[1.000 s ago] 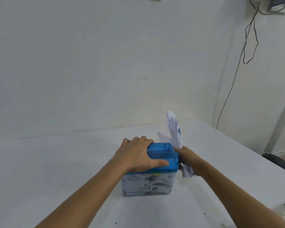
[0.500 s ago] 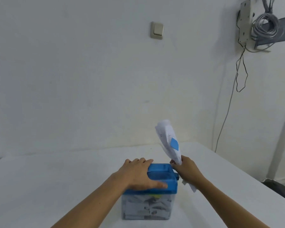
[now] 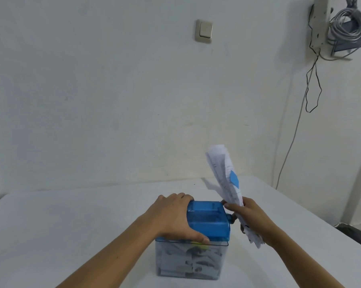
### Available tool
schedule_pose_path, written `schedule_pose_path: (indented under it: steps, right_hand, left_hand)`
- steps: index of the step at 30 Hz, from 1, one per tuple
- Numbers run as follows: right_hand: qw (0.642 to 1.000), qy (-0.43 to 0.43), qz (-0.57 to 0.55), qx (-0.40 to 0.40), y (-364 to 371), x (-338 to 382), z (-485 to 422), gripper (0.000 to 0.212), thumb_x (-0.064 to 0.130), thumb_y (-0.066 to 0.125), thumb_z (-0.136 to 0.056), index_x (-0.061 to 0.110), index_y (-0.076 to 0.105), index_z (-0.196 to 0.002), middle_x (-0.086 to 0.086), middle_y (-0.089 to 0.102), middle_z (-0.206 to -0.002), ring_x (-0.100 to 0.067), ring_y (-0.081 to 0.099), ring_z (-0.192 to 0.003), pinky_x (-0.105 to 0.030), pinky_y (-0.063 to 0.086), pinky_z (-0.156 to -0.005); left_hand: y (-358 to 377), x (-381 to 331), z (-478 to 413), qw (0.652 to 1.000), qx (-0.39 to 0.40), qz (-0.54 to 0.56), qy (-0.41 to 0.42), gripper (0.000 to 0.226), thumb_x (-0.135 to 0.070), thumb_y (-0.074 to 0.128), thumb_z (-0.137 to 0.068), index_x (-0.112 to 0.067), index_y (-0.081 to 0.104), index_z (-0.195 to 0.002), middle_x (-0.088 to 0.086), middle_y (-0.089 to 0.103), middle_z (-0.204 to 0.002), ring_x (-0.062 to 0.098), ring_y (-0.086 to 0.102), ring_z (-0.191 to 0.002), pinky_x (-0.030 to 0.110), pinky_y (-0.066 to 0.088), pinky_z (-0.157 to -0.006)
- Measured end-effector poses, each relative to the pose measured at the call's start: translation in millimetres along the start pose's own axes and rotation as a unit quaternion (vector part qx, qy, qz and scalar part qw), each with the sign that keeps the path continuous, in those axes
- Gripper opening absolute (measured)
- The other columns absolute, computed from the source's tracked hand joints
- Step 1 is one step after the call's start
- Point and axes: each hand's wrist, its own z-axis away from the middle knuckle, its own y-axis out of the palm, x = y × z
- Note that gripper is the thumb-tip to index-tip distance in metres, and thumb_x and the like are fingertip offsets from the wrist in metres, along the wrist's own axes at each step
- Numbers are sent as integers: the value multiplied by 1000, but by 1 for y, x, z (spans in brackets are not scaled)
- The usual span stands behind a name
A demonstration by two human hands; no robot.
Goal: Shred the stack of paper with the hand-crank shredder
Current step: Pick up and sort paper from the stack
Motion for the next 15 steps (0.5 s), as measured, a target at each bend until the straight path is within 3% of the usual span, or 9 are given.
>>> schedule_pose_path:
  steps: [3, 6, 9, 11, 15]
  right_hand:
    - [997, 2, -58, -60, -3, -9, -7, 26, 30, 64, -97, 16, 63, -119, -5, 72, -104, -25, 67, -73, -29, 56, -58]
    - [996, 14, -87, -23, -3, -15, -4, 23, 23, 65, -94, 16, 64, -117, -5, 73, -107, -23, 65, -70, -29, 55, -58]
    - [999, 16, -24, 15, -1, -16, 5, 8, 22, 58, -101, 25, 59, -109, -4, 72, -93, -14, 62, -63, -23, 51, -54]
    - [998, 1, 62, 11, 1, -19, 6, 13, 20, 62, -98, 29, 57, -106, 0, 70, -89, -11, 60, -62, -20, 50, -56]
    - [979, -42, 199, 27, 7, -26, 10, 24, 28, 73, -91, 36, 58, -108, 18, 68, -97, -7, 67, -84, -14, 52, -69]
  left_hand:
    - [-6, -1, -2, 1000, 10, 3, 1, 103, -92, 62, -63, -31, 42, -142, -12, 53, -135, 13, 52, -116, 38, 41, -104]
    - [-7, -1, -3, 1000, 12, 13, -2, 101, -93, 63, -62, -32, 44, -140, -13, 54, -133, 13, 53, -114, 38, 42, -102]
    - [-6, 0, -3, 1000, 13, 26, -10, 100, -93, 64, -61, -33, 44, -138, -14, 55, -132, 12, 54, -112, 36, 42, -99]
    - [-6, 0, -3, 999, 9, 31, -17, 99, -92, 64, -61, -33, 45, -137, -14, 56, -131, 11, 54, -110, 35, 43, -98]
    - [0, -1, 0, 1000, 4, 21, -22, 104, -93, 62, -61, -33, 42, -144, -14, 54, -138, 12, 53, -118, 37, 41, -104]
